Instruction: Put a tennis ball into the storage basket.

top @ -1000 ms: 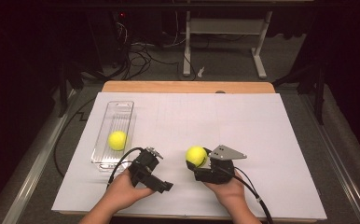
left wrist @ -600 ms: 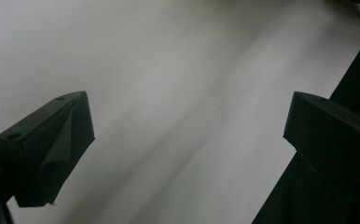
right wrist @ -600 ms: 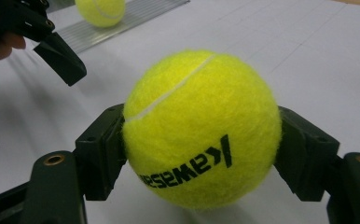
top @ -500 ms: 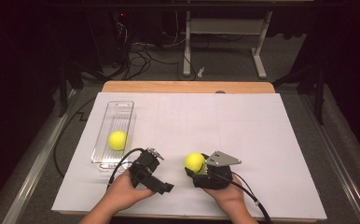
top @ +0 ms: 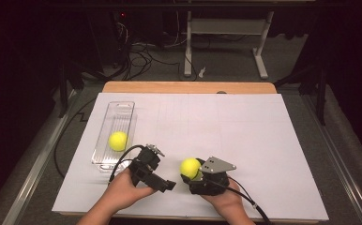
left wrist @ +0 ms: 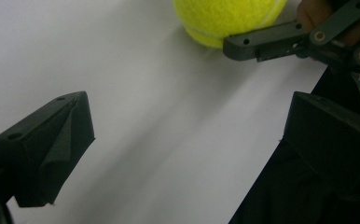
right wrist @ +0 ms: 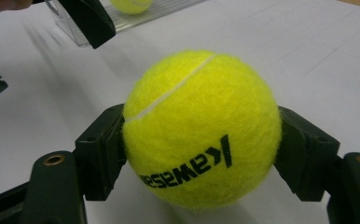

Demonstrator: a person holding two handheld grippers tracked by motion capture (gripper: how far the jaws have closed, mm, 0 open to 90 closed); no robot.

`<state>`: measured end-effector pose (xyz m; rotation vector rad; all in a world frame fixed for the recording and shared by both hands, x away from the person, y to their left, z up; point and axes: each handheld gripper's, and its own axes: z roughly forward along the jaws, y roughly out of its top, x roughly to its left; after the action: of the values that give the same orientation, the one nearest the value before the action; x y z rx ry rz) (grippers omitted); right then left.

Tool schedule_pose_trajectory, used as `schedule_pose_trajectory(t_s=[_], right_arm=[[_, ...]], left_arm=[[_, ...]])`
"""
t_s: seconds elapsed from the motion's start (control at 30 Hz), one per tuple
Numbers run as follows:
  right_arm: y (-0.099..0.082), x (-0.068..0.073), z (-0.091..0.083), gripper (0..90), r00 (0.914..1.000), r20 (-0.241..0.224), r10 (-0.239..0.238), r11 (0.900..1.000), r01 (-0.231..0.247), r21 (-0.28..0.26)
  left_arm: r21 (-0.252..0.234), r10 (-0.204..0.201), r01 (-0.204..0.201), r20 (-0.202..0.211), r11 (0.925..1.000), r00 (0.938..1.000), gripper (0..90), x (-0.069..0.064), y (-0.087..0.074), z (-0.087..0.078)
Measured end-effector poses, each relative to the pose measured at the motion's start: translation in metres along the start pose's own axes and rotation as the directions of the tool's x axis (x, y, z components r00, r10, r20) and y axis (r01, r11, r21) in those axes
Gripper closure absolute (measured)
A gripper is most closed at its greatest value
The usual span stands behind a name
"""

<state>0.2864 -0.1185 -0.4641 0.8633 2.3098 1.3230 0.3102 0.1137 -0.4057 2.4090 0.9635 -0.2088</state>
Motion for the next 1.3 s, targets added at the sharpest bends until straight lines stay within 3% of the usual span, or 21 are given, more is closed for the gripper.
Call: schedule_pose_trajectory(t_s=[0.33, 1.3], right_arm=[[0.0, 0.008, 0.005, 27.3, 0.9994, -0.025, -0.023, 0.9997, 0.023, -0.001], [0.005, 0.023, 0.007, 27.4, 0.9959, -0.061, -0.067, 0.9971, 0.064, -0.041]], left_arm=[[0.008, -0.01, 0.01, -0.008, 0.9999, 0.9999, 3.0, -0.001, 0.016, -0.008], [0.049, -0.001, 0.001, 0.012, 0.9988, 0.9999, 4.4, -0.009, 0.041, 0.011]])
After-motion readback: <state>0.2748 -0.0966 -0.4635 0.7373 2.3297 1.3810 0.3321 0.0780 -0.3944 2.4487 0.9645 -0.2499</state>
